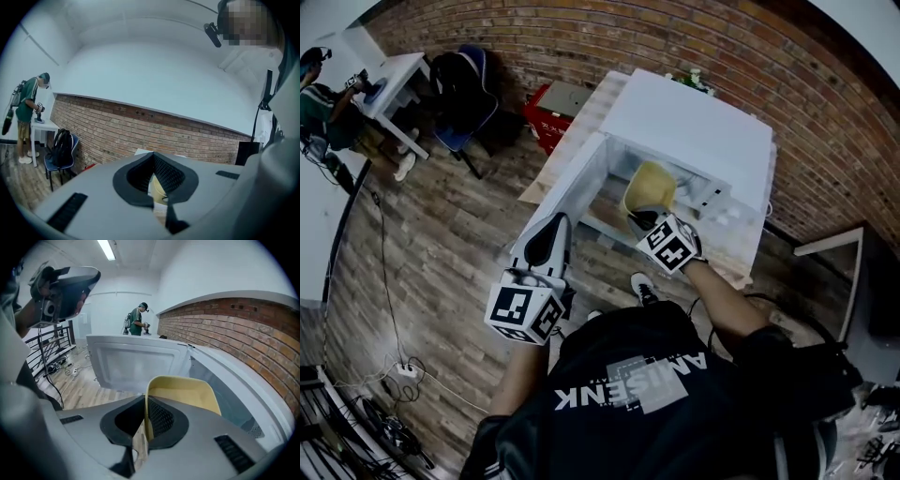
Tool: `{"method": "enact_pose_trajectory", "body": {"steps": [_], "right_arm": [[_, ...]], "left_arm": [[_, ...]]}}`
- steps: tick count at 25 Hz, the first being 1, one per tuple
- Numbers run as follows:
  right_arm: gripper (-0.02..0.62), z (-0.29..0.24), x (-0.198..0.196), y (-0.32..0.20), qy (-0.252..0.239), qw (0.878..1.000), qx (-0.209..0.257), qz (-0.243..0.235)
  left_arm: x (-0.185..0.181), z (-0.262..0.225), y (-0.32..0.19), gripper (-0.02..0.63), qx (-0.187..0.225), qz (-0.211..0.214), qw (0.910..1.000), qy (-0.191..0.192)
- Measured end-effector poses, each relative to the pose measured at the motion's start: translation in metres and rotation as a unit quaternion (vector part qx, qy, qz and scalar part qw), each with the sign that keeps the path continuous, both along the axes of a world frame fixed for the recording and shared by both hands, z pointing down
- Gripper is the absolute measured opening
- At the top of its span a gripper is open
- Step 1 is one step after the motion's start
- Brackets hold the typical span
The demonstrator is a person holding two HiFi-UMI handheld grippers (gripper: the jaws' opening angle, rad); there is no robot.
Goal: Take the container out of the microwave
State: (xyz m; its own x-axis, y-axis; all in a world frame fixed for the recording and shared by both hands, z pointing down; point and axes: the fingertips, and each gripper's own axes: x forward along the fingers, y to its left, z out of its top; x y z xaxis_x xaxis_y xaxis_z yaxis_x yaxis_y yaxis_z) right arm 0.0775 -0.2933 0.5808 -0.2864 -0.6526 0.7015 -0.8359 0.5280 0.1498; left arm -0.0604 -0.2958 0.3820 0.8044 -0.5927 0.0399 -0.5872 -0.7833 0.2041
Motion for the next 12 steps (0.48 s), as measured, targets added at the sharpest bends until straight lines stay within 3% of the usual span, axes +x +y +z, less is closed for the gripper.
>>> {"method": "enact_pose_trajectory", "body": {"steps": [12], "right_arm": [[0.051,-0.037,-0.022,0.042,-0.012,1.0,0.011,0.011]], "left_arm": [[0.009,0.004,0.015,0.011,0.001,0.063,0.9979,0.009]]}}
